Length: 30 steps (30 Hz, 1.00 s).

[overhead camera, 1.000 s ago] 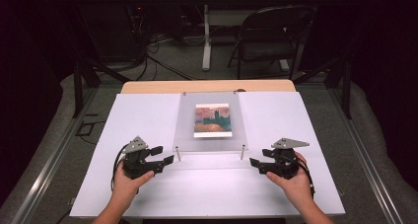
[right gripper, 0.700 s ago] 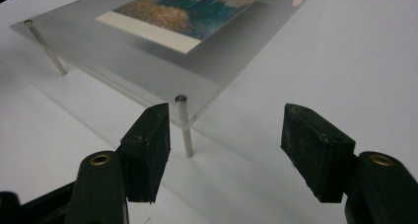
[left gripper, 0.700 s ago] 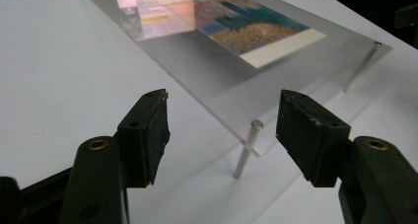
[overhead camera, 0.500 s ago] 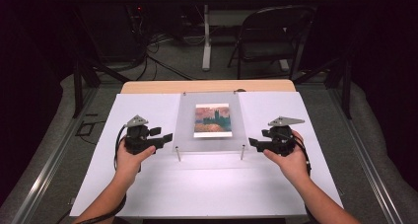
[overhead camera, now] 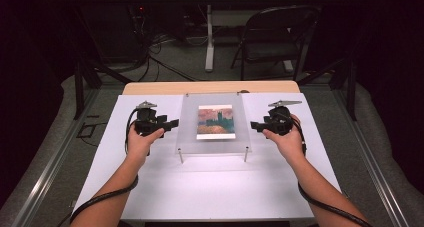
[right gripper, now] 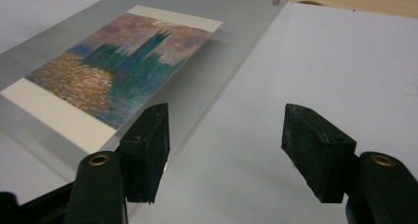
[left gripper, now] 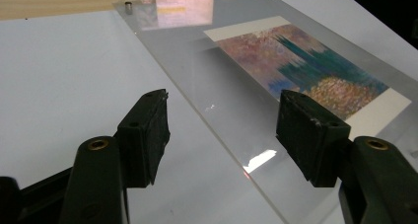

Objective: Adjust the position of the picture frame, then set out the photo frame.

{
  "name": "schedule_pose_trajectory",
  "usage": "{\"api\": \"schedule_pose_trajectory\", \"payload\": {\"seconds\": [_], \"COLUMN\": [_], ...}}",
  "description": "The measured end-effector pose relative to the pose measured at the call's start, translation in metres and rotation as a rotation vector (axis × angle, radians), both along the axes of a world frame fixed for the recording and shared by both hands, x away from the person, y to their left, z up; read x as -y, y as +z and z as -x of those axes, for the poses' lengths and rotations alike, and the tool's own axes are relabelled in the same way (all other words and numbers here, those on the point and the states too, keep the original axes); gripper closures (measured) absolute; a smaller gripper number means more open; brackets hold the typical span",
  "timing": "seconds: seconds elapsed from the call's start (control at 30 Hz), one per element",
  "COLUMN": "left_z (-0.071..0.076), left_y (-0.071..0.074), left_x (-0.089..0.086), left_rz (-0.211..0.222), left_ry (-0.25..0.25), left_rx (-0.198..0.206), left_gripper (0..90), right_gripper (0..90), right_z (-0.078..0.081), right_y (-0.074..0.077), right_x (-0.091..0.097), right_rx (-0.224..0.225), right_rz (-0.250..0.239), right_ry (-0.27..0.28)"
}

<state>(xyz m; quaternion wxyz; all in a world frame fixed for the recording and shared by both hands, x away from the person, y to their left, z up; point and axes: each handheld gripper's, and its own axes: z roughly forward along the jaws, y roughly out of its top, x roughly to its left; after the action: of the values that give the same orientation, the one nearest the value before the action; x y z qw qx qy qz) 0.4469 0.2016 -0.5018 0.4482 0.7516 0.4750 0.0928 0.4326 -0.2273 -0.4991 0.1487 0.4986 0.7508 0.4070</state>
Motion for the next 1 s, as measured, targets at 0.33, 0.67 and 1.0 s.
{"api": "schedule_pose_trajectory", "payload": {"seconds": [0.33,0.67,1.0], "left_z": [-0.024,-0.036,-0.045], "left_y": [-0.009,-0.023,-0.036], "left_x": [0.006,0.012,0.019], "left_rz": [0.032,0.015,0.024], "left_ry": [0.034,0.035,0.041], "left_rx": [-0.039,-0.069,-0.115], "left_gripper": [37.0,37.0,37.1], "right_gripper": [35.0,35.0,35.2], "right_z": [-0.023,-0.034,-0.045], "right_y": [-0.015,-0.024,-0.027], "right_x": [-0.005,-0.01,-0.017], "right_rx": [-0.02,-0.04,-0.05], "right_rz": [-0.026,-0.052,-0.078], "right_ry": [-0.029,-0.042,-0.037]}}
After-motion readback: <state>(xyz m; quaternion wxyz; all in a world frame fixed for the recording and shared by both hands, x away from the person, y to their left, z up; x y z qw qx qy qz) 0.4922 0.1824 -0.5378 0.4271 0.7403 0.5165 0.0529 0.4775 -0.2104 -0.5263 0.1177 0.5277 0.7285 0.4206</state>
